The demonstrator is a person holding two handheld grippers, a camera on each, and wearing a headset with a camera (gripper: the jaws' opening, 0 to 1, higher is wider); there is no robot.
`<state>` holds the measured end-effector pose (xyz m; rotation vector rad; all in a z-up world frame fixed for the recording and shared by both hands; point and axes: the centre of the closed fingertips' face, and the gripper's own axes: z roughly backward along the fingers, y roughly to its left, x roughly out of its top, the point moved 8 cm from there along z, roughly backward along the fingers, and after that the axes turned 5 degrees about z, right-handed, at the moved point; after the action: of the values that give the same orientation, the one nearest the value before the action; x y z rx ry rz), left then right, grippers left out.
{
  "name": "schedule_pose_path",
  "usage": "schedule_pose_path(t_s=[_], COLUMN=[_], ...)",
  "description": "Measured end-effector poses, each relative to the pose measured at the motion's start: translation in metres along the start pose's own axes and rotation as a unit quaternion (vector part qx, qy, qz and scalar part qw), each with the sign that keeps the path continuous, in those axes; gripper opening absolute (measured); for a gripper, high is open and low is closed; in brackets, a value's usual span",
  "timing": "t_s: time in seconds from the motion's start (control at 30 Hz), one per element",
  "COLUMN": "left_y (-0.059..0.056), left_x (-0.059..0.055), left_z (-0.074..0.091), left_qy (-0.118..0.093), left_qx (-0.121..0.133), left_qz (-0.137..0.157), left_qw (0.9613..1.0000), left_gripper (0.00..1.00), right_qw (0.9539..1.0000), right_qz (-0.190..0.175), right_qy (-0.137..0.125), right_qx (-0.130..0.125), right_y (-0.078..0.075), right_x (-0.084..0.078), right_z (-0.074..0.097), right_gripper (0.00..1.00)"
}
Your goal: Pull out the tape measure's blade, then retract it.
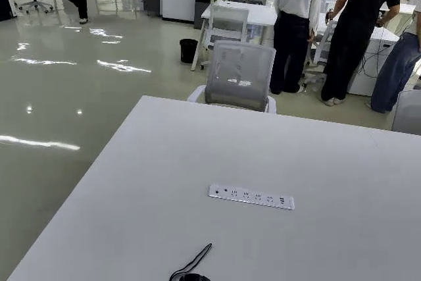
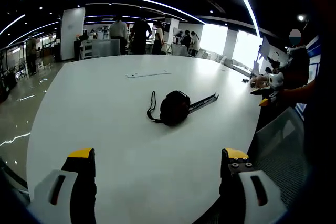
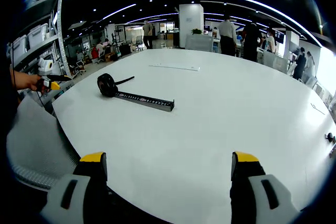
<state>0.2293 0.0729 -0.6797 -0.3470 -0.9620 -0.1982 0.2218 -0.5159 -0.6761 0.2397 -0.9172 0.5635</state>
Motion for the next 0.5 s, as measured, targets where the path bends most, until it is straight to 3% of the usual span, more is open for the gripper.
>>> schedule_pose_path(t_s=[0.2,0.5], left_y=[0.0010,-0.0001], left_x=[-0.0032,-0.0053], left_z=[0.0010,0.0043], left_qy=[0.007,0.012], left_qx=[0.000,0.004], left_qz=[-0.001,-0.001], left_qw=[1.0000,0.9999], left_gripper=[0.99,0.99], right_qw=[0.9997,0.9998], right_qz=[0.024,0.015], right_qy=[0.010,0.013], right_qx=[0.003,-0.001], right_y=[-0.0007,0.0001], right_x=[-0.0025,-0.0051], right_z=[0.0004,0.0021], right_gripper=[1.00,1.00])
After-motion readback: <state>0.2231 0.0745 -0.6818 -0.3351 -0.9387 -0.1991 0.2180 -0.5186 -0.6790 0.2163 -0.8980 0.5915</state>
